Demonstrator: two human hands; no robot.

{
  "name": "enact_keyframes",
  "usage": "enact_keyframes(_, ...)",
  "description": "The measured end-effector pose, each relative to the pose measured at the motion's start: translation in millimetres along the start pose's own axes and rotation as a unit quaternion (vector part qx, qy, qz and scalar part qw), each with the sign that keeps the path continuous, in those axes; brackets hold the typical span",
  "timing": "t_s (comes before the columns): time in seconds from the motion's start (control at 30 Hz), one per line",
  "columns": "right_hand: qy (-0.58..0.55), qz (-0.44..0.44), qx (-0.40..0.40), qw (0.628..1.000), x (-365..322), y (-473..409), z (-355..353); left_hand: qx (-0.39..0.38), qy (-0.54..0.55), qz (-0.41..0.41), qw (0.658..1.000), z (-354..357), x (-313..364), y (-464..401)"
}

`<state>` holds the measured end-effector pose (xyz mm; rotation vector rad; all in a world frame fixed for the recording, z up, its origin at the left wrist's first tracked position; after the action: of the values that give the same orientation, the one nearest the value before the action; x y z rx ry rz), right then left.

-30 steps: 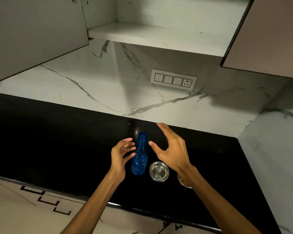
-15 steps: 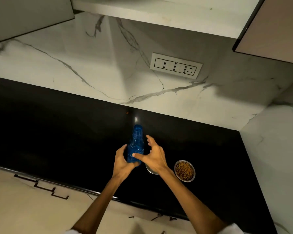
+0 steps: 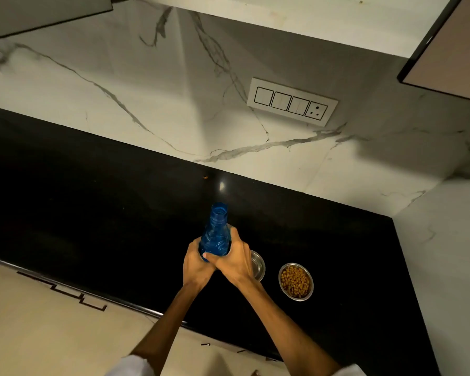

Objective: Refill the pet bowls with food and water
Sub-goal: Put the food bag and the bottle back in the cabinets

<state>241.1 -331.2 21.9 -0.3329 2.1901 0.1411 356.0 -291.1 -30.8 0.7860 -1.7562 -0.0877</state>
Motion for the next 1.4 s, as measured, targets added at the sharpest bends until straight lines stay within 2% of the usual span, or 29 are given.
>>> enact_keyframes(0.3,0.025,-0.007,0.019,0.999,-11.6,-0.9,0.9,0.032,-0.023,0.027,0.999,-2.9,-0.4,-4.2)
enact_keyframes(0.57,0.018,-0.05,0.075,0.996,-42.2,-2.0,-19.5,0.028,-0.003,0.071,0.997,-20.8,33.2,2.8)
enact_keyframes(0.97,0.003,-0.144,0.144,0.979,-115.4,-8.8,-76.3,0.019,0.068,0.171,0.983,-59.0,123.1,40.0)
enact_keyframes(1.27,-0.046,-0.254,0.224,0.94,-200.0,-8.5,-132.4,0.037,0.101,0.283,0.953,-97.8,206.8,74.5)
enact_keyframes(1.4,-0.062,-0.29,0.232,0.926,-230.4,-4.8,-151.6,0.039,0.111,0.311,0.943,-111.1,234.0,90.0)
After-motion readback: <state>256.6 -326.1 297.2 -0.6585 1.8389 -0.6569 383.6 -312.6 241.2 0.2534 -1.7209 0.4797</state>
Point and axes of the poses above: each hand's wrist, its own y-axis away from the middle knuckle, its own z-axis out of the palm, x = y × z, the point moved 1 cm from there along -y, towards the middle knuckle, and after that the axes turned 12 degrees about -z, right-handed, at the moved point
